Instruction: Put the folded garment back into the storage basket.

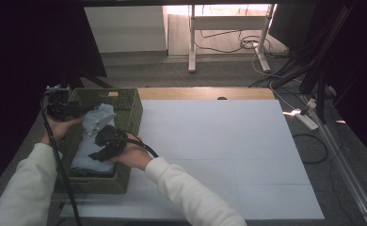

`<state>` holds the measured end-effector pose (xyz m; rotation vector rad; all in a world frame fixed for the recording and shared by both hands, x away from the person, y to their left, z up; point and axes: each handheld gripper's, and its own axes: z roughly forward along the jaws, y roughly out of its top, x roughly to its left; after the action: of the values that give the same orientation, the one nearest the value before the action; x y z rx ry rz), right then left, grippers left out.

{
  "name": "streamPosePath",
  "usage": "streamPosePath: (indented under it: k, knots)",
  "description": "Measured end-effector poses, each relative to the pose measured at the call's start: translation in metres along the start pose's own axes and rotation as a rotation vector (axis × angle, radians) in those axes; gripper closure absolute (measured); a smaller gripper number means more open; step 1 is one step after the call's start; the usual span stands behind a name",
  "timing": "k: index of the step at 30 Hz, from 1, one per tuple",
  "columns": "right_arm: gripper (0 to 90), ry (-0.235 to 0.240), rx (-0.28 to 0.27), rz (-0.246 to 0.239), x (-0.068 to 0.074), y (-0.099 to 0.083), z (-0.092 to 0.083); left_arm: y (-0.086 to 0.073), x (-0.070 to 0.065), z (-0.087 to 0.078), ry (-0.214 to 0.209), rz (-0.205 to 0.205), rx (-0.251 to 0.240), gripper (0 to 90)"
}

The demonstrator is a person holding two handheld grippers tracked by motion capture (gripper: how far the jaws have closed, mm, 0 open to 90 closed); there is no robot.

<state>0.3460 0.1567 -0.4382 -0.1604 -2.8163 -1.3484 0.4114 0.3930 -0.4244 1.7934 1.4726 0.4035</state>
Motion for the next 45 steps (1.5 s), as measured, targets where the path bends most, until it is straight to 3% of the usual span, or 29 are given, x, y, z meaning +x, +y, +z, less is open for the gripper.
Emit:
streamPosePath:
  k: [5, 15, 22, 36, 45]
  knots:
    - [47.9, -0.006, -0.015, 0.020, -0.005, -0.009, -0.011, -0.002, -0.003, -0.006, -0.055, -0.012, -0.018, 22.5]
    - [47.2, -0.019, -0.066, 0.052, -0.009, -0.028, -0.039, -0.020, -0.024, -0.030, -0.108, 0.033, -0.050, 26.4]
    - [46.9, -0.038, -0.091, 0.077, -0.012, -0.043, -0.064, -0.033, -0.041, -0.048, -0.146, 0.043, -0.095, 27.3]
    - [46.9, -0.075, -0.124, 0.120, -0.014, -0.072, -0.100, -0.047, -0.074, -0.050, -0.204, 0.077, -0.105, 27.7]
    - [46.5, -0.105, -0.085, 0.153, -0.016, -0.091, -0.114, -0.057, -0.093, -0.042, -0.247, 0.090, -0.082, 28.0]
